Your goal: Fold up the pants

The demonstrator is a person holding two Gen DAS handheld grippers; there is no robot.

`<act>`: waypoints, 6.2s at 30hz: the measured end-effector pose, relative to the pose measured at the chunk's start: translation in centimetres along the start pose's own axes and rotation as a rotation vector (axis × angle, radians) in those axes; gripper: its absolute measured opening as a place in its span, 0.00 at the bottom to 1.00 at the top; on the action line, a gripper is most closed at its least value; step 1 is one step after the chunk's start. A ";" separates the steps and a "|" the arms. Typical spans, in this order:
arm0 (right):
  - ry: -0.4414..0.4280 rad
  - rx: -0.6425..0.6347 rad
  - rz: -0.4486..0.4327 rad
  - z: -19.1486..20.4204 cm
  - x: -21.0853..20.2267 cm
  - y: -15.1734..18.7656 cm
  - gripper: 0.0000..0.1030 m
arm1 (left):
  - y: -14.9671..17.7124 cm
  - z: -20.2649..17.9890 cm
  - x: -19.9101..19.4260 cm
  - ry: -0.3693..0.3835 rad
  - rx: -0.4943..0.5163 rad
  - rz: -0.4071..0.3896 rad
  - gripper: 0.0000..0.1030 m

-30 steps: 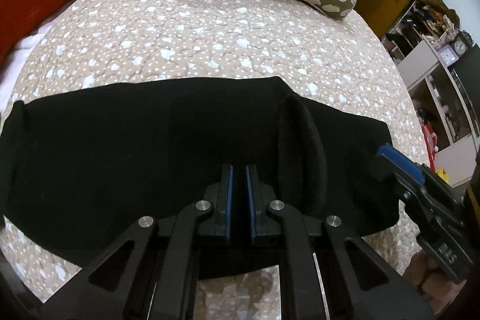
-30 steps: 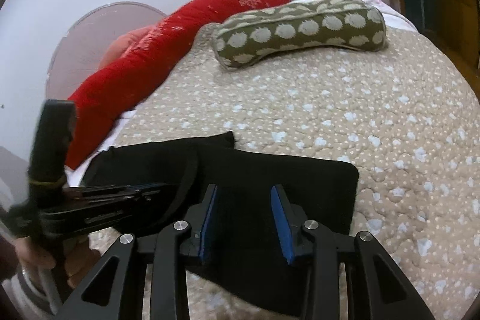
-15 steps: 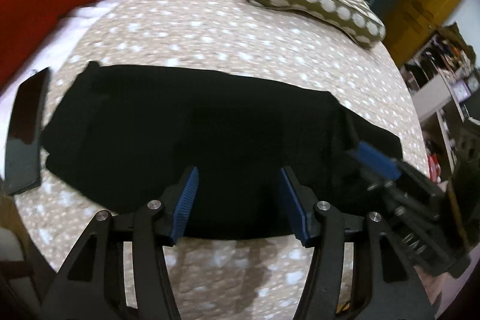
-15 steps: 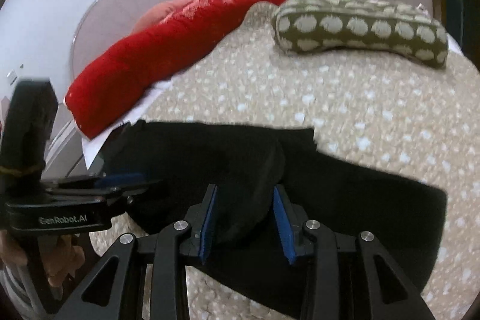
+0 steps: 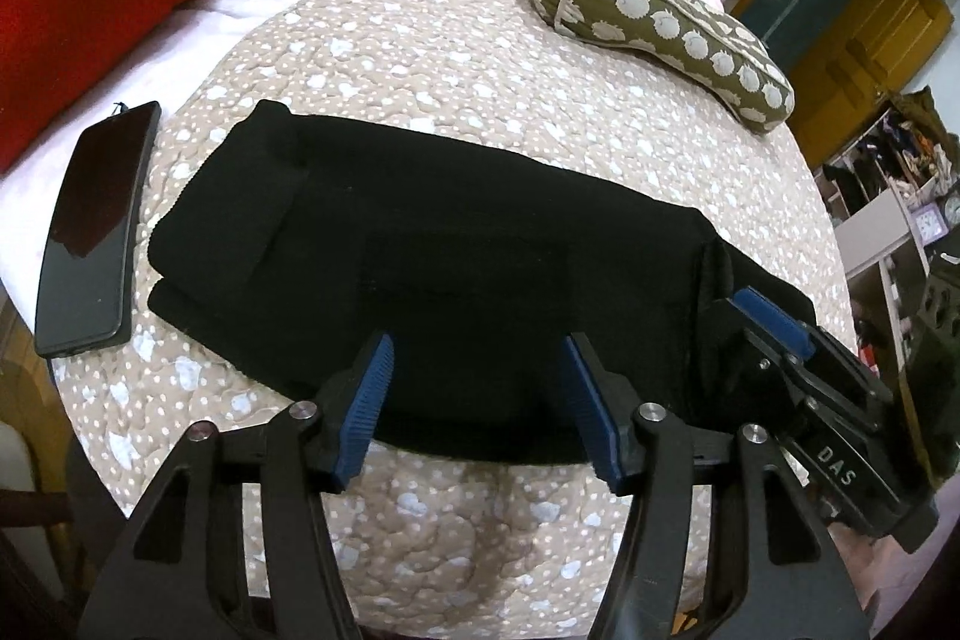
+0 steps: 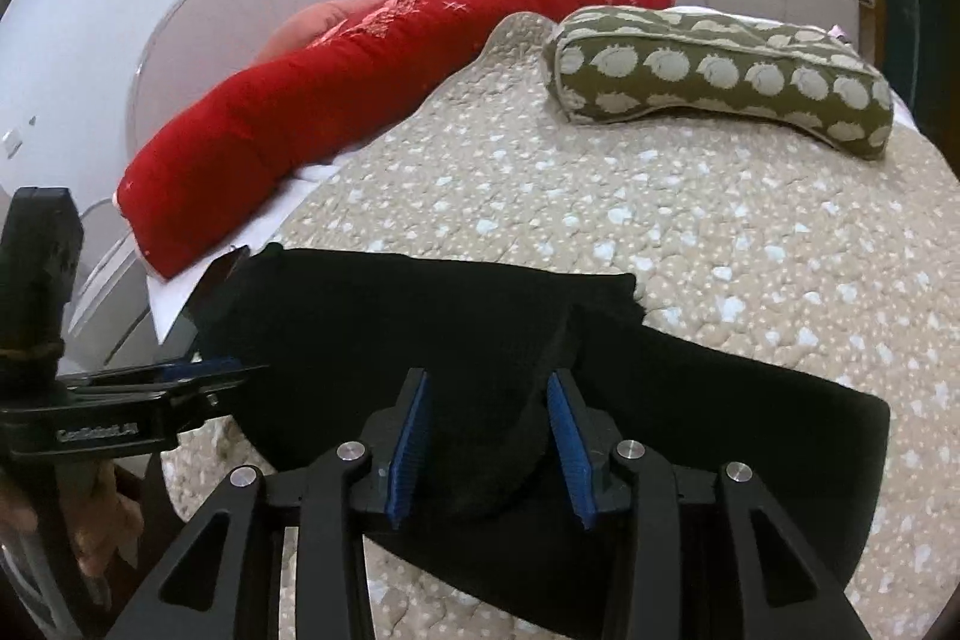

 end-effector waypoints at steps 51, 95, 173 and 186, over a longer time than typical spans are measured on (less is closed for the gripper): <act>-0.292 -0.348 0.267 13.7 17.4 -8.3 0.58 | 1.0 7.2 1.3 0.038 -0.330 -0.117 0.96; -0.355 0.431 -0.075 -5.2 -1.7 -0.3 0.70 | 2.0 -7.7 -2.8 0.072 0.324 -0.148 0.61; 0.158 0.232 -0.030 -8.9 -8.4 5.5 0.27 | -0.7 -12.5 2.8 -0.025 0.330 -0.091 0.72; 0.158 0.336 -0.111 -12.0 -10.0 5.3 0.40 | 0.9 -12.7 4.5 -0.019 0.324 -0.064 0.75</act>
Point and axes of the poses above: each gripper's, at about its wrist camera, not at the fingertips, and x roughly the way its jaws point, z to its left, y to its underside, the point moved 5 cm from there along x, roughly the way its jaws point, and after that the axes turned 4 degrees about z, right-handed, at the moved point
